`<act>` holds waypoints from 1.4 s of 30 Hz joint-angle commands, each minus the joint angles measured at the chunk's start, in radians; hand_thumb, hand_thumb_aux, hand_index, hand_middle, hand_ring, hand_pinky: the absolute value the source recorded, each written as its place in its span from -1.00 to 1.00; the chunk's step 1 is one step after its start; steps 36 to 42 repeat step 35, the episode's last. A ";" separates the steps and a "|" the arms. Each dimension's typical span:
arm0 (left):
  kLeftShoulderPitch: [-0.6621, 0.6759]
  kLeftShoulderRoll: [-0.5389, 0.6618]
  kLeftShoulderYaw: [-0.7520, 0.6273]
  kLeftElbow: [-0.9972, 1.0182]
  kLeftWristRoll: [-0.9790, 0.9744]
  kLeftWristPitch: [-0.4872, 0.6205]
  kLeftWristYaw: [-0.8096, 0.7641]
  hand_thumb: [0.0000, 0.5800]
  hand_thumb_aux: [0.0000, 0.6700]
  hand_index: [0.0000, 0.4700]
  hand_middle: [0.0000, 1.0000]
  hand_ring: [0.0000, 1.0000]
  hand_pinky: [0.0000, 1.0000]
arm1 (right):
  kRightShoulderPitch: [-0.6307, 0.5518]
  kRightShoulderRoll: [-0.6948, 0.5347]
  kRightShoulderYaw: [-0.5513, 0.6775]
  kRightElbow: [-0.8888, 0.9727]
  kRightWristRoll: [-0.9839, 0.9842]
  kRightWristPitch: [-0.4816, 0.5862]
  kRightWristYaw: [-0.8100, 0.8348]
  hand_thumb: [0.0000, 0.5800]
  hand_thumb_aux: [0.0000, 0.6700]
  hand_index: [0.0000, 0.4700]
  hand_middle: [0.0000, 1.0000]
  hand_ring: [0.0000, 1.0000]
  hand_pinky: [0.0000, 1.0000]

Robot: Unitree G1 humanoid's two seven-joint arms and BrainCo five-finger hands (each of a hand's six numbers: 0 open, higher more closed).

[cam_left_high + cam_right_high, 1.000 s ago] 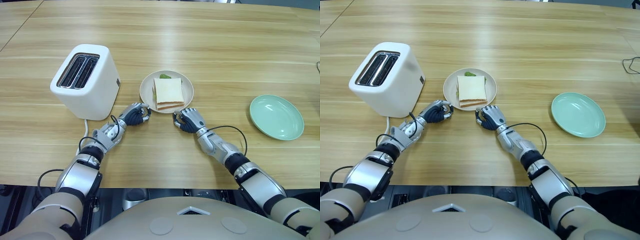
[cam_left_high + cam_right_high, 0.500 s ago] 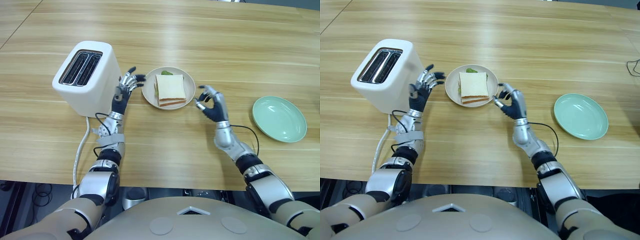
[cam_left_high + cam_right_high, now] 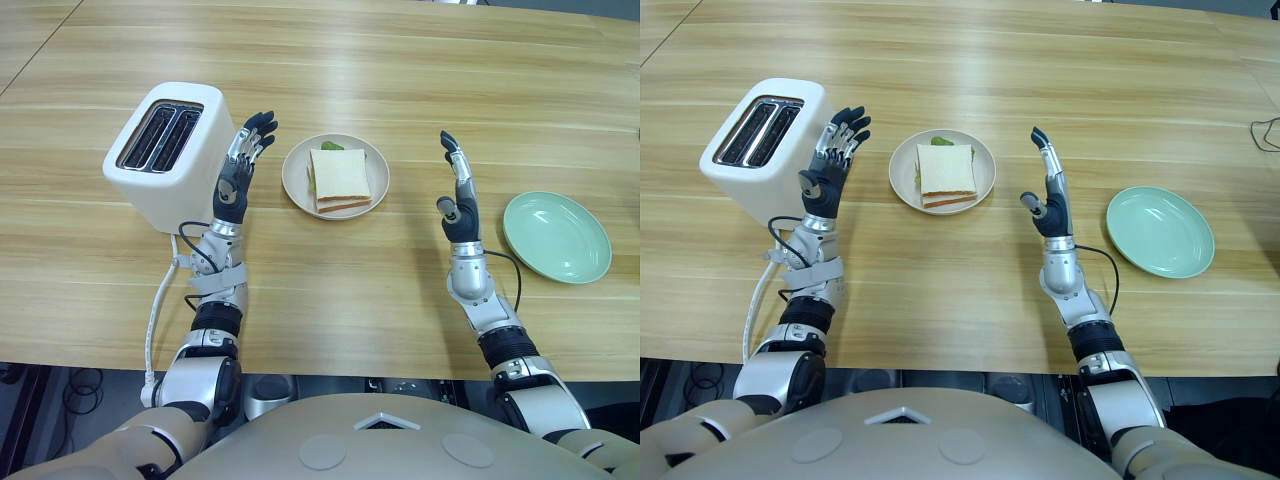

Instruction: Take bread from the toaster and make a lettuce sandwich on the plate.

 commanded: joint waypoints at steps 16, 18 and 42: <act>-0.012 -0.004 -0.009 0.039 0.076 -0.026 0.094 -1.00 -1.00 -1.00 -1.00 -1.00 -1.00 | -0.002 0.047 -0.044 -0.010 -0.029 0.018 0.004 -1.00 -1.00 -1.00 -1.00 -1.00 -1.00; -0.019 -0.005 -0.011 0.053 0.085 -0.032 0.100 -1.00 -1.00 -1.00 -1.00 -1.00 -1.00 | -0.012 0.049 -0.044 0.004 -0.036 0.017 0.001 -1.00 -1.00 -1.00 -1.00 -1.00 -1.00; -0.057 -0.007 -0.014 0.123 0.112 -0.066 0.132 -1.00 -1.00 -1.00 -1.00 -1.00 -1.00 | -0.055 0.055 -0.045 0.049 -0.056 0.006 -0.006 -1.00 -1.00 -1.00 -1.00 -1.00 -1.00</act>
